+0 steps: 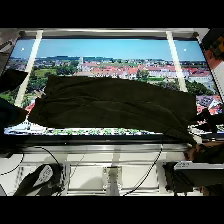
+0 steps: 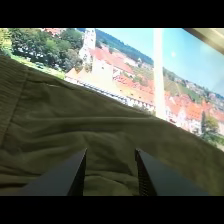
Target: Fold the clothes and pants, and hang the long-sleeved shirts on hangers.
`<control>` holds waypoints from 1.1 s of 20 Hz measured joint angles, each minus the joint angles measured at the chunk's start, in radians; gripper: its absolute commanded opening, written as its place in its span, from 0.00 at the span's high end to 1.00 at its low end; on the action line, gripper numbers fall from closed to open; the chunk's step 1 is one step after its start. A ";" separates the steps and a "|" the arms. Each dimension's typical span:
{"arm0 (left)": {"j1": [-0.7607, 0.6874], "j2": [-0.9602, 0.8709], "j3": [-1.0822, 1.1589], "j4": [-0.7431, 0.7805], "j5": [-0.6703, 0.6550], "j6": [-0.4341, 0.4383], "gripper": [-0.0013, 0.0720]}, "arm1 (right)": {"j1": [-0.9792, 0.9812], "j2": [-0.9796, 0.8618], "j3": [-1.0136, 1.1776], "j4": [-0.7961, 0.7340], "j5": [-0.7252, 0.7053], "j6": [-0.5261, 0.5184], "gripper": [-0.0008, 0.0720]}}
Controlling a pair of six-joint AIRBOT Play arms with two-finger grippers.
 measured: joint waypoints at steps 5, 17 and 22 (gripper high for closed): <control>-0.005 0.000 0.000 -0.010 -0.001 0.000 0.47 | 0.072 -0.039 0.000 0.012 -0.010 -0.006 0.39; -0.041 -0.002 0.000 -0.012 -0.001 0.001 0.49 | 0.063 -0.032 0.056 -0.171 -0.063 0.120 0.97; -0.043 -0.002 0.000 -0.012 -0.001 0.000 0.49 | -0.010 -0.017 0.066 -0.269 -0.123 0.178 0.70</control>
